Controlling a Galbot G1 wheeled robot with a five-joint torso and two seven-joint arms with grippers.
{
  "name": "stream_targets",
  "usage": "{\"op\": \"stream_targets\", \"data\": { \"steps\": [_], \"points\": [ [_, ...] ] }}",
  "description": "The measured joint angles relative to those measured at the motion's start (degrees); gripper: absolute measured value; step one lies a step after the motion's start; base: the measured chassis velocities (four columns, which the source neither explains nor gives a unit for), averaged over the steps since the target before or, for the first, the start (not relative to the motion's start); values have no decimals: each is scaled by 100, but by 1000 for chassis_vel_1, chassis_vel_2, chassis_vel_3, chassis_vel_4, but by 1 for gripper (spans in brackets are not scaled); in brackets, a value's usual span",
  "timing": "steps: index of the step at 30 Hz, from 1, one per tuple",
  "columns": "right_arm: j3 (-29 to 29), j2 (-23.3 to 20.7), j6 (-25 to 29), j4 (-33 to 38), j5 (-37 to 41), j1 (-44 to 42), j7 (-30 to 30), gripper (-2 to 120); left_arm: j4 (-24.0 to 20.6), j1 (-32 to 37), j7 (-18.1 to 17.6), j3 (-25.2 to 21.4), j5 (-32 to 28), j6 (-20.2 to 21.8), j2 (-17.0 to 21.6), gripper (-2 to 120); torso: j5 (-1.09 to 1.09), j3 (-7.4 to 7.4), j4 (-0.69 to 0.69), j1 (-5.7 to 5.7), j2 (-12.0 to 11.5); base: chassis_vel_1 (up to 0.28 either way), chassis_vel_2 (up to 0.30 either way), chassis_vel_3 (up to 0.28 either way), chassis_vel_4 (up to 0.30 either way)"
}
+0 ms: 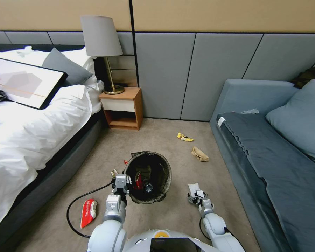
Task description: Pick up the trash bin, then pick up the garbage from the floor and place it into the trash bin.
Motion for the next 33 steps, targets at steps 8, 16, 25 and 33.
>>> {"op": "stream_targets", "data": {
  "steps": [8, 16, 25, 33],
  "points": [
    [102, 32, 171, -317, 43, 125, -38, 80, 2, 8, -6, 4, 15, -5, -9, 0, 0, 0, 0, 0, 0, 0, 0, 0, 0],
    [160, 26, 324, -442, 50, 116, -67, 48, 2, 13, -15, 11, 26, -9, -15, 0, 0, 0, 0, 0, 0, 0, 0, 0, 0],
    [188, 25, 430, -541, 50, 140, -103, 17, -13, 23, -20, 7, 27, -10, -15, 0, 0, 0, 0, 0, 0, 0, 0, 0, 0],
    [232, 10, 551, -553, 16, 120, -127, 0, -15, 12, -21, 20, 23, -10, -16, 0, 0, 0, 0, 0, 0, 0, 0, 0, 0]
  ]
}}
